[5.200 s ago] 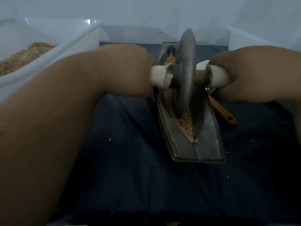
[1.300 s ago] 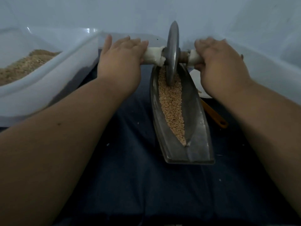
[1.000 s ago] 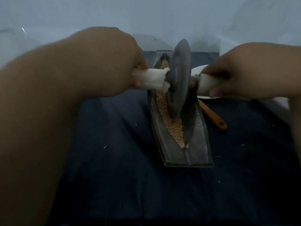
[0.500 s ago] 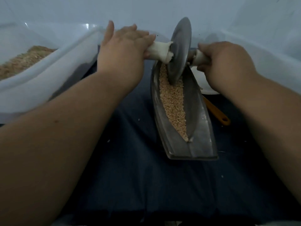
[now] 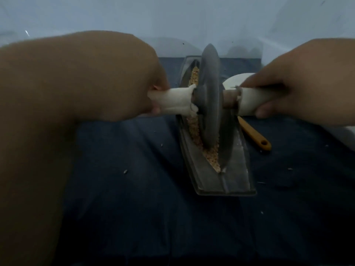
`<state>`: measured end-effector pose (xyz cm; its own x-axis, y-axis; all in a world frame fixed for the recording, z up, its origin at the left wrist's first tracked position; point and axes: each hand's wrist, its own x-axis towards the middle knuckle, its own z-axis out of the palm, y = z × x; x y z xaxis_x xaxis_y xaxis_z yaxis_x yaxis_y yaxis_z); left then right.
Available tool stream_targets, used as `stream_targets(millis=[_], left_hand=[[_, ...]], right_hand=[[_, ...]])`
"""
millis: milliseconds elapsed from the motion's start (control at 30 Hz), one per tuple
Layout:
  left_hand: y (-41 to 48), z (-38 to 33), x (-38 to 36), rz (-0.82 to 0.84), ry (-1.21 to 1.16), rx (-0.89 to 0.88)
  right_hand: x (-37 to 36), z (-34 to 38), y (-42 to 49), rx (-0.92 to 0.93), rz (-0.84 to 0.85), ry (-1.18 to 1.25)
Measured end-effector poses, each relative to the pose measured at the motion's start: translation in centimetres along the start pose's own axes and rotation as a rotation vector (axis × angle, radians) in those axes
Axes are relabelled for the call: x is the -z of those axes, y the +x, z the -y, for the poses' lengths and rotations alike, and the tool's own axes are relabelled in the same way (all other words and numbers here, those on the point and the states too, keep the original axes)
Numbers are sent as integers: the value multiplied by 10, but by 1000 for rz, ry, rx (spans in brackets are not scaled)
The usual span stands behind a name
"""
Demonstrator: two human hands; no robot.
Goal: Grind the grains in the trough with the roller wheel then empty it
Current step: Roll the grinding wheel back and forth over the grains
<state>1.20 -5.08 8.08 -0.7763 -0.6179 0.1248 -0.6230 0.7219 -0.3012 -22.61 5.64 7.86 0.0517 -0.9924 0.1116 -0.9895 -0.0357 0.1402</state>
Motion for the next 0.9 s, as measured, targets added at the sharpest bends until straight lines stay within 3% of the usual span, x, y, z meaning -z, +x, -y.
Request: stream_targets(millis=[167, 267, 367, 500, 700, 900], left_hand=[[4, 2, -8, -7, -127, 70], [14, 3, -27, -142, -101, 123], [33, -2, -46, -254, -185, 249], [53, -4, -63, -279, -181, 271], [45, 8, -55, -248, -156, 177], [7, 8, -16, 67, -199, -35]], right_hand=[[-14, -1, 8, -51, -102, 28], [-35, 0, 23, -110, -212, 9], [-51, -7, 39, -169, -362, 168], [-61, -5, 58, -197, -455, 197], [-51, -2, 52, -146, -365, 54], [-2, -3, 3, -11, -30, 110]])
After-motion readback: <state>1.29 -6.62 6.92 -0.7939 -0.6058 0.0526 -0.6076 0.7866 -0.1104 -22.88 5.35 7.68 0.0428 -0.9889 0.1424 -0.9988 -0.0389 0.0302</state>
